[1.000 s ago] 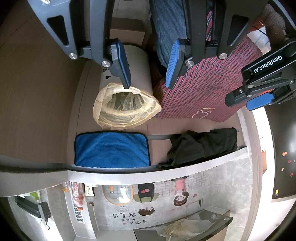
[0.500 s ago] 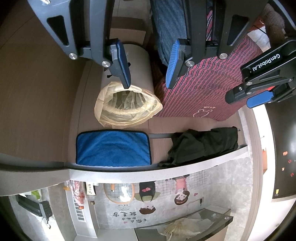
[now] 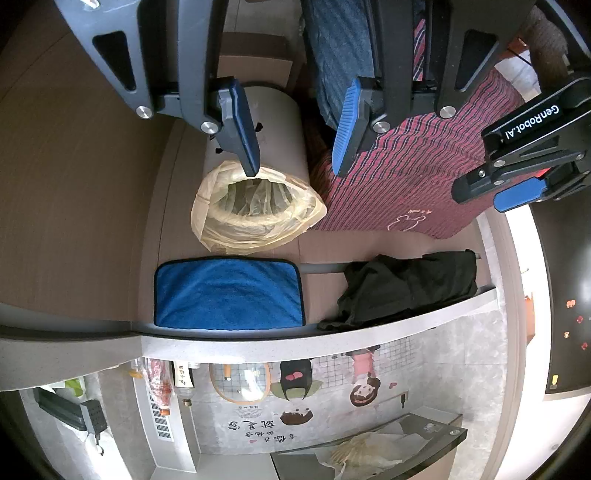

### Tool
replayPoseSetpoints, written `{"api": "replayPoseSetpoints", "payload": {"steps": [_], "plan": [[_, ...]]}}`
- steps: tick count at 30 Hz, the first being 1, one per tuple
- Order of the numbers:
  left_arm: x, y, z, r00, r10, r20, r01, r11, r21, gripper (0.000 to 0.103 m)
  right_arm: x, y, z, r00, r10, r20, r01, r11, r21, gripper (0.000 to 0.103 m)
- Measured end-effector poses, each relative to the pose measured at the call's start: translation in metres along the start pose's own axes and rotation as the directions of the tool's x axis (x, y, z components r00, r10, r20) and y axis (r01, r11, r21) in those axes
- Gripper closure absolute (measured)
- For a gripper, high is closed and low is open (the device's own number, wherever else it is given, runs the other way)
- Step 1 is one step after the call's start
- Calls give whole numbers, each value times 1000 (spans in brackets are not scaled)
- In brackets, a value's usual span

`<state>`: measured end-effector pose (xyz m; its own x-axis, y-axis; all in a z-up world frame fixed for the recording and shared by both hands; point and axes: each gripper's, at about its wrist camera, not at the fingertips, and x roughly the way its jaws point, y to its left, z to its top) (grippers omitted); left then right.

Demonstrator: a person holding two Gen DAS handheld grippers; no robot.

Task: Collect trash

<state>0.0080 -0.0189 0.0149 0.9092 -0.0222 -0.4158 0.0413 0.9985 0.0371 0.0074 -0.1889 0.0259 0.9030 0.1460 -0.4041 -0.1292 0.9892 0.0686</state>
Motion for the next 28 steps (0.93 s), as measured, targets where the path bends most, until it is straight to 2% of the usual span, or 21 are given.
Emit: {"api": "replayPoseSetpoints", "payload": {"steps": [28], "plan": [[-6, 1, 3, 1000, -6, 26, 6, 1000, -4, 43, -1, 1, 1, 1000, -1, 4, 1, 1000, -1, 64]]}}
